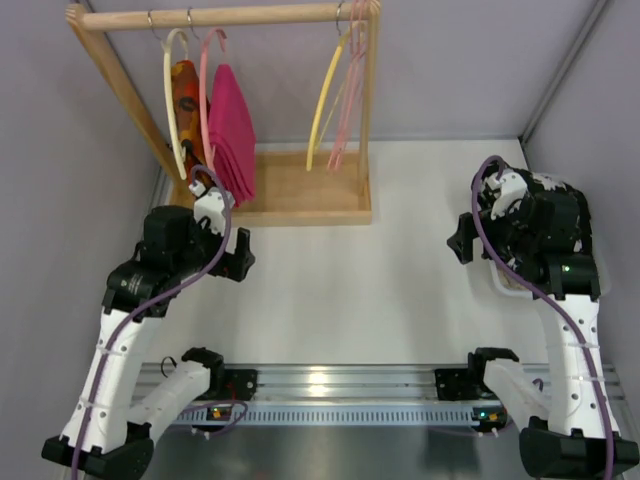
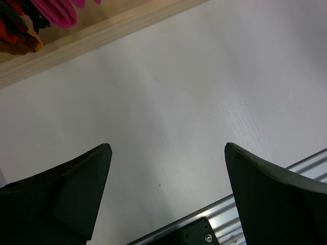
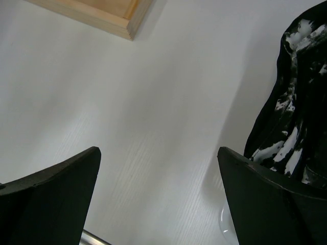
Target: Remove the trousers from the hanger
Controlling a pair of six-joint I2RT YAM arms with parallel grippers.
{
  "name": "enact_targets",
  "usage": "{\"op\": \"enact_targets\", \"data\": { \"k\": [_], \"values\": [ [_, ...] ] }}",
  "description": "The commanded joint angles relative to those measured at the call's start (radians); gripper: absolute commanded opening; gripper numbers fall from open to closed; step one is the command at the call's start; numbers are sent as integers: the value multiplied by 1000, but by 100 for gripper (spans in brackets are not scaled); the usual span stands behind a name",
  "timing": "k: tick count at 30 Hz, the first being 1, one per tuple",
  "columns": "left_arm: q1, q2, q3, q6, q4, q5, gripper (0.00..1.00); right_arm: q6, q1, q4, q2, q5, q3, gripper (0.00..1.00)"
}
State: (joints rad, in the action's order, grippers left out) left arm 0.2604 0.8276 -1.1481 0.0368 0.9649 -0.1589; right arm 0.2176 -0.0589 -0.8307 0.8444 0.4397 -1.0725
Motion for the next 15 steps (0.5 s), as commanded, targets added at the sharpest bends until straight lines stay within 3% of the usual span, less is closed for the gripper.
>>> {"op": "enact_targets", "data": {
  "k": [1,6,9,15],
  "values": [
    [-6,-6,-122,50,24,-26,99,14,7,4,-2,14,-6,99],
    [-6,47,-300,32,58,-334,99,16,7,2,8,19,-10,99],
    [-6,134,-386,-34,48,-418,95,14,7,1,24,27,-18,99],
    [-7,323,-651,-241,-106,-318,90,8,7,8,30,27,-18,99]
  ]
}}
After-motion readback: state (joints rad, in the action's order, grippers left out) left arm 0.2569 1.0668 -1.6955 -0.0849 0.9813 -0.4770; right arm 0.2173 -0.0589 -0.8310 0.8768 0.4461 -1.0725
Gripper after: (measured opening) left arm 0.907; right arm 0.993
